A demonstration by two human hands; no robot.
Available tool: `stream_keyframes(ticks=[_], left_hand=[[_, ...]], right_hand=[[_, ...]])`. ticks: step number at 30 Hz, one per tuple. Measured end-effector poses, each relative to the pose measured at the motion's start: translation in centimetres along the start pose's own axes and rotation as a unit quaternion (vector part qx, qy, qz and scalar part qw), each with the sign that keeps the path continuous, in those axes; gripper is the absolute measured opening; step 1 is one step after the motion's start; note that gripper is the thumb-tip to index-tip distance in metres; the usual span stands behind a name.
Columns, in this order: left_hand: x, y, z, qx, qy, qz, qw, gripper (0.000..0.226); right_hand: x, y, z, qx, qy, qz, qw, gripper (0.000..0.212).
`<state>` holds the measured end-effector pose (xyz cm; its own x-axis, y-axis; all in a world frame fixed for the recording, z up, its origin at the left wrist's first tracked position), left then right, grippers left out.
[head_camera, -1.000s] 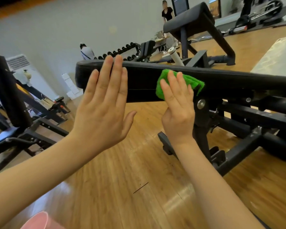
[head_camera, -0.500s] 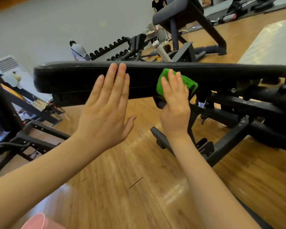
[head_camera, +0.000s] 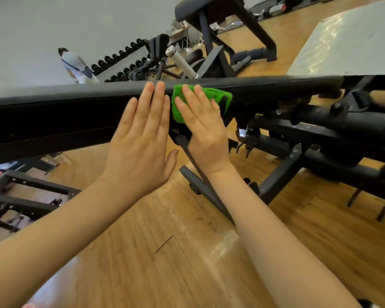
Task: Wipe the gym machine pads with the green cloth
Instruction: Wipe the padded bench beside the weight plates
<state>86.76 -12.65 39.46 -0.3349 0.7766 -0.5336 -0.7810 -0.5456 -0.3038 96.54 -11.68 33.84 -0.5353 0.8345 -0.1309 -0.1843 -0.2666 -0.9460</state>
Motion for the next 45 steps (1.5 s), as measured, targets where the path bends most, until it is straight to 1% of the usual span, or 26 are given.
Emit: stream_keyframes(ticks=[2, 4, 7, 9, 11, 12, 13, 16, 17, 18, 19, 20, 21, 23, 24, 27, 29, 30, 33, 35, 37, 38, 40, 42, 43, 45], left_hand=[[0.1, -0.9, -1.0, 0.002, -0.006, 0.001, 1.0, 0.082], [0.3, -1.8, -2.1, 0.004, -0.017, 0.006, 1.0, 0.08], [0.5, -3.5, -4.2, 0.013, -0.01, 0.012, 1.0, 0.083], [0.4, -4.8, -5.5, 0.015, -0.014, 0.017, 1.0, 0.087], [0.5, -5.7, -6.4, 0.011, -0.013, 0.022, 1.0, 0.086], [0.5, -6.0, -6.7, 0.006, -0.005, 0.021, 1.0, 0.083], [0.5, -6.1, -6.8, 0.0, 0.009, 0.018, 1.0, 0.079], [0.4, -6.4, -7.0, -0.013, 0.053, 0.012, 0.998, 0.078], [0.4, -6.4, -7.0, -0.014, 0.062, 0.015, 0.998, 0.08], [0.4, -6.4, -7.0, -0.015, 0.066, 0.019, 0.998, 0.082], [0.5, -6.5, -7.1, -0.016, 0.065, 0.021, 0.998, 0.081], [0.5, -6.5, -7.1, -0.018, 0.062, 0.025, 0.998, 0.082], [0.6, -6.6, -7.2, -0.022, 0.059, 0.03, 0.998, 0.083], [0.7, -6.7, -7.2, -0.027, 0.061, 0.037, 0.997, 0.084], [0.8, -6.8, -7.2, -0.031, 0.06, 0.039, 0.997, 0.084], [0.8, -6.7, -7.4, -0.033, 0.056, 0.039, 0.997, 0.077], [0.9, -6.6, -7.4, -0.035, 0.056, 0.044, 0.997, 0.08], [0.9, -6.5, -7.5, -0.035, 0.053, 0.048, 0.997, 0.083], [0.7, -6.7, -7.4, -0.03, 0.058, 0.045, 0.997, 0.087], [0.5, -6.7, -7.3, -0.027, 0.062, 0.041, 0.997, 0.086], [0.5, -6.6, -7.2, -0.023, 0.062, 0.047, 0.997, 0.086], [0.5, -6.7, -7.2, -0.02, 0.061, 0.052, 0.997, 0.086], [0.5, -6.6, -7.2, -0.018, 0.057, 0.058, 0.997, 0.087], [0.5, -6.6, -7.1, -0.021, 0.054, 0.058, 0.997, 0.087], [0.4, -6.5, -7.1, -0.023, 0.055, 0.056, 0.997, 0.087], [0.4, -6.5, -7.2, -0.024, 0.056, 0.053, 0.997, 0.087]], right_hand=[[-0.6, 0.8, -2.8, 0.022, 0.022, -0.008, 1.0, 0.039], [-1.4, 1.7, -6.4, 0.079, 0.034, -0.019, 0.996, 0.048], [-2.6, 2.9, -11.1, 0.169, 0.053, -0.02, 0.984, 0.051], [-3.5, 3.0, -12.4, 0.186, 0.048, -0.007, 0.981, 0.05], [-4.0, 2.7, -11.9, 0.194, 0.026, -0.006, 0.981, 0.049], [-4.1, 2.5, -11.1, 0.184, 0.009, -0.002, 0.983, 0.049], [-4.0, 2.1, -10.0, 0.153, -0.008, 0.009, 0.988, 0.048], [-3.2, 1.4, -8.0, 0.039, -0.032, 0.062, 0.997, 0.038], [-3.3, 1.4, -8.6, 0.024, -0.023, 0.071, 0.997, 0.038], [-3.5, 1.7, -9.7, 0.029, -0.008, 0.073, 0.997, 0.043], [-3.8, 2.1, -11.3, 0.053, 0.016, 0.07, 0.996, 0.052], [-4.3, 2.7, -13.4, 0.096, 0.036, 0.066, 0.993, 0.06], [-5.0, 3.4, -15.7, 0.154, 0.041, 0.06, 0.985, 0.063], [-6.3, 4.6, -19.7, 0.283, 0.005, 0.037, 0.959, 0.063], [-6.6, 4.9, -20.8, 0.319, -0.01, 0.033, 0.947, 0.061], [-6.5, 4.9, -21.0, 0.353, -0.037, 0.019, 0.935, 0.056], [-6.1, 4.2, -18.5, 0.34, -0.043, 0.006, 0.94, 0.055], [-5.7, 3.5, -16.6, 0.306, -0.042, 0.008, 0.951, 0.056], [-4.0, 1.5, -10.5, 0.153, -0.055, 0.049, 0.985, 0.054], [-3.8, 1.1, -9.7, 0.091, -0.054, 0.081, 0.991, 0.051], [-4.3, 1.4, -11.7, 0.089, -0.024, 0.112, 0.989, 0.059], [-4.8, 1.8, -13.3, 0.118, -0.007, 0.123, 0.985, 0.061], [-6.2, 2.8, -17.6, 0.236, 0.002, 0.12, 0.964, 0.063], [-7.6, 3.7, -21.4, 0.372, -0.026, 0.092, 0.923, 0.063], [-8.1, 3.9, -22.6, 0.419, -0.044, 0.082, 0.903, 0.061], [-8.5, 3.9, -23.3, 0.46, -0.061, 0.067, 0.883, 0.057]])
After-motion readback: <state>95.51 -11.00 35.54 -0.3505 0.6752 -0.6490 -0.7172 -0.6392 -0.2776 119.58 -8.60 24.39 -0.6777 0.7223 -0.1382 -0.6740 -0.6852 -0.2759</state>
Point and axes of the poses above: each hand's wrist, its own y-axis away from the middle knuckle, its own x-axis out of the palm, z = x × y, the point moved 6 cm from there along -y, towards the middle knuckle, and after that the axes turned 15 degrees about z, right-handed, at the moved point
